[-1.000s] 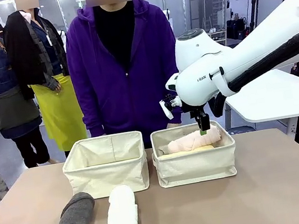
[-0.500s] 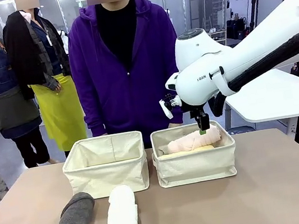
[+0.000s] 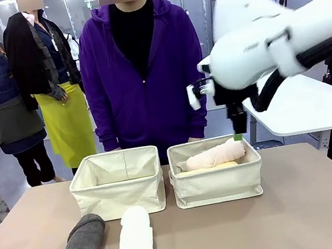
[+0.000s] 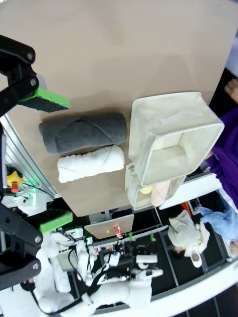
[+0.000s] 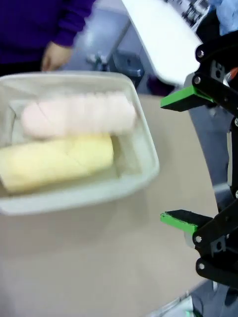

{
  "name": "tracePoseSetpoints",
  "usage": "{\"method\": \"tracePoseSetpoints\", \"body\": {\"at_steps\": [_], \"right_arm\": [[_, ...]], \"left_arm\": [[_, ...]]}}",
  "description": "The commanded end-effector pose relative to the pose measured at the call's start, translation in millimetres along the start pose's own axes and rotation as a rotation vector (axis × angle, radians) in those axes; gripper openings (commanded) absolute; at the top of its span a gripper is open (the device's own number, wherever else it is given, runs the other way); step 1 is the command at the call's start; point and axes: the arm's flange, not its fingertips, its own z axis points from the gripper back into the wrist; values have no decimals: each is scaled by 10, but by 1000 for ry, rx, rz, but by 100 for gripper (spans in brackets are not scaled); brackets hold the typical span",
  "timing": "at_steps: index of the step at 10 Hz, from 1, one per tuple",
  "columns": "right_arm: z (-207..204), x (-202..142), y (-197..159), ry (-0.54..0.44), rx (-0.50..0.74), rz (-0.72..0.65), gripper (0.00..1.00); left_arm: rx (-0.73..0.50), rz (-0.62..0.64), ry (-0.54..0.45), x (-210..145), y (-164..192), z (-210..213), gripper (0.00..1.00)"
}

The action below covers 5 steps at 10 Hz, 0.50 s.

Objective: Divide the towels into two baskets.
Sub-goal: Pick up one hotel-folded towel from the bottom of the table and place it in the Fabric basket indicated by the person.

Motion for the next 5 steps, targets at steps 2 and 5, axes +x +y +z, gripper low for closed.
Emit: {"method": "tracePoseSetpoints", "body": {"at_steps": [2,5], "right_arm": [[243,-1224,146,-176,225,-407,100],[32,-2778,302,-548,542,-735,100]], "left_arm": [[-27,-22,-16,16,14,23,100],[-27,-22,-16,16,14,23,100]]}}
